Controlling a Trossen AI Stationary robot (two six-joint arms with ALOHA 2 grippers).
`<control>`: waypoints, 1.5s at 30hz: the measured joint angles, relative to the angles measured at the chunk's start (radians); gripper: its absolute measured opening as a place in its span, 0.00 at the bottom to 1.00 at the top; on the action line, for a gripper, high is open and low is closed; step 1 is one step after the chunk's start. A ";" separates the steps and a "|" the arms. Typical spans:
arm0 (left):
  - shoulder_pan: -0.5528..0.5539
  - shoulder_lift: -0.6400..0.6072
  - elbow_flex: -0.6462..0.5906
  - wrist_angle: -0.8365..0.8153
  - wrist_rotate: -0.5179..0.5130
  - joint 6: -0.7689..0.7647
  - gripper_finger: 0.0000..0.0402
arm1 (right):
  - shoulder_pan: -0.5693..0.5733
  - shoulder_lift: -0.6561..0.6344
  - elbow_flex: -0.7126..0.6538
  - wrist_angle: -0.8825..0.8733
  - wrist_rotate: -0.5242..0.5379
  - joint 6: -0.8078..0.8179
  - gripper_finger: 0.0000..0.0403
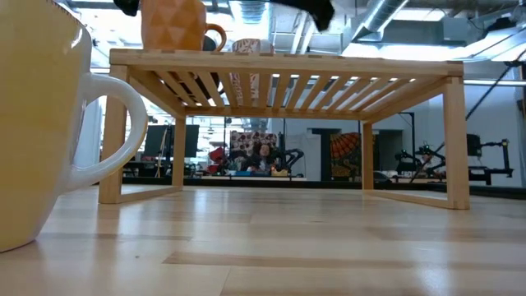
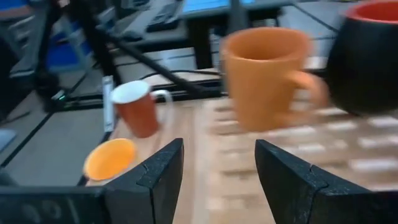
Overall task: Place coffee mugs
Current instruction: Put the yellow mug on the shelf
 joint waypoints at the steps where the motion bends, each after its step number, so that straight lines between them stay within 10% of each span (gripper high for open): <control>1: 0.000 0.000 0.000 0.000 0.000 -0.001 0.28 | 0.015 0.028 0.026 -0.001 0.000 -0.012 0.56; 23: 0.000 0.005 0.000 -0.004 -0.002 -0.011 0.28 | 0.157 0.432 0.335 -0.138 -0.078 -0.230 0.56; 37: 0.000 -0.013 0.001 -0.110 0.027 -0.004 0.28 | 0.129 0.118 0.166 -0.463 0.262 -0.245 0.29; 45: -0.007 -0.096 0.001 -0.270 0.190 -0.019 0.27 | 0.075 -0.156 -0.095 -0.274 0.350 -0.151 0.04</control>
